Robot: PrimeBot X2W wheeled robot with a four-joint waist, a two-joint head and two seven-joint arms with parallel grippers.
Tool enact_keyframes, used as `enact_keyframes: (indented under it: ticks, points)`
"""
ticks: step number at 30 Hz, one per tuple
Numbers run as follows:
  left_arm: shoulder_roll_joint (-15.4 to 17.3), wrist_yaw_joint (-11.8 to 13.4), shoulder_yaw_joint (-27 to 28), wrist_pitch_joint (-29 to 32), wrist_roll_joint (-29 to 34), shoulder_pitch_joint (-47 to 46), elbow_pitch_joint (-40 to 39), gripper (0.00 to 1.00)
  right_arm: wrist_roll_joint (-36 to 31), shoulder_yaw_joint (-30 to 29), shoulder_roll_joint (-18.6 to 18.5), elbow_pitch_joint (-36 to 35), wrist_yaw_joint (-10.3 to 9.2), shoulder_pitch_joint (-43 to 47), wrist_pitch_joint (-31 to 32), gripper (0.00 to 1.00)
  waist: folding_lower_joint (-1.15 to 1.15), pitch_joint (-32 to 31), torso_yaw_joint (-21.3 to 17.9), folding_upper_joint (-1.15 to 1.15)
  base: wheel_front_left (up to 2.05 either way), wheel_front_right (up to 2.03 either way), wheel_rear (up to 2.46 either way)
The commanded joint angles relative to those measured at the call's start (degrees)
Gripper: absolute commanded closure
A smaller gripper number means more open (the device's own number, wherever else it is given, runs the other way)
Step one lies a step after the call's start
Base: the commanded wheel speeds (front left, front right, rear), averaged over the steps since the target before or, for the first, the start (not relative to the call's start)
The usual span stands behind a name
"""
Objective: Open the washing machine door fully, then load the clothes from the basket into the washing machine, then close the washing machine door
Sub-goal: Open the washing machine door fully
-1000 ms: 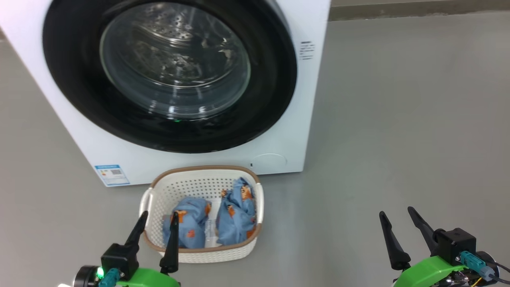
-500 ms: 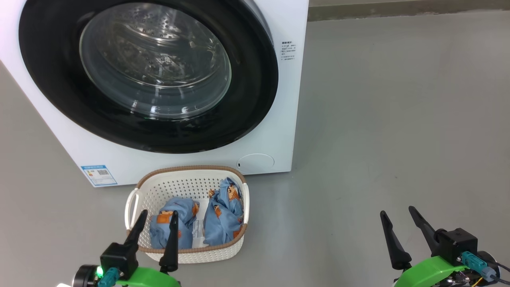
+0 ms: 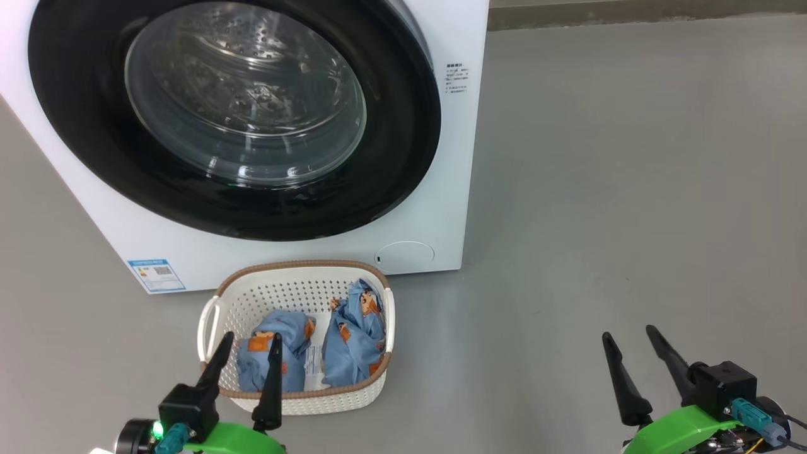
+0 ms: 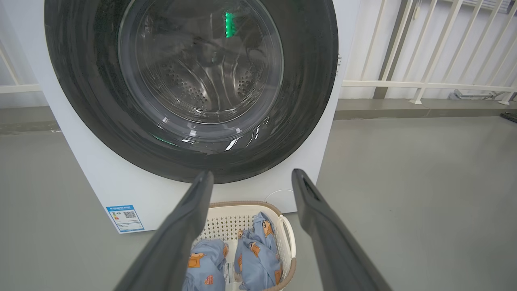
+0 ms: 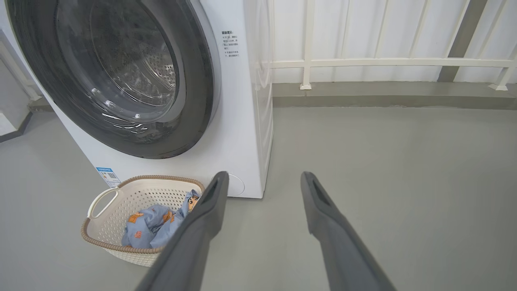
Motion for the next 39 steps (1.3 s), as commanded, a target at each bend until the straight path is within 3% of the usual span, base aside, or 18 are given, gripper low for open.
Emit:
enact_keyframes:
  ticks: [1, 12, 16, 22, 28, 33, 34, 39]
  points:
    - [0.84, 0.43, 1.8, -0.71, -0.06, -2.25, -1.28, 0.0, 0.6, 1.52, -0.7, -1.6, -0.06, -1.52, -0.51, 1.0, 0.0, 0.04, 0.04, 0.0, 0.0, 0.0, 0.0]
    - [0.84, 0.9, 1.58, -0.71, -0.19, -2.39, -2.06, 0.0, 1.93, 2.21, -1.01, -2.21, -0.06, -1.75, -0.01, 1.0, 0.0, 0.95, 0.46, 0.0, 0.0, 0.0, 0.0]
    - [0.84, 1.05, 1.5, -0.71, -0.29, -2.93, -2.6, 0.0, 5.85, 3.05, -1.31, -2.18, -0.06, -2.85, 0.6, 1.0, 0.0, 2.23, 0.62, 0.0, 0.0, 0.0, 0.0]
    - [0.84, 1.39, 1.04, -0.71, -0.14, -4.43, -3.5, 0.0, 21.51, 3.08, -1.97, -1.63, -0.06, -6.77, 2.92, 1.0, 0.0, 5.41, 1.06, 0.0, 0.0, 0.0, 0.0]
    - [0.84, 1.93, 0.04, -0.71, -0.24, -6.92, -5.12, 0.0, 44.34, -0.47, -2.89, -0.1, -0.06, -13.96, 7.35, 1.0, 0.0, 10.25, 1.91, 0.0, 0.0, 0.0, 0.0]
    - [0.84, 2.51, -1.38, -0.71, -0.51, -9.31, -6.58, 0.0, 64.18, -5.75, -2.79, 3.53, -0.06, -21.82, 14.96, 1.0, 0.0, 14.51, 3.09, 0.0, 0.0, 0.0, 0.0]
    - [0.84, 2.51, -1.38, -0.71, -0.51, -9.31, -6.58, 0.0, 64.18, -5.75, -2.79, 3.53, -0.06, -21.82, 14.96, 1.0, 0.0, 14.51, 3.09, 0.0, 0.0, 0.0, 0.0]
    - [0.84, 3.14, -2.76, -0.71, -0.76, -11.43, -7.79, 0.0, 77.18, -10.4, -3.93, 9.53, -0.06, -30.42, 22.74, 1.0, 0.0, 18.4, 4.49, 0.0, 0.0, 0.0, 0.0]
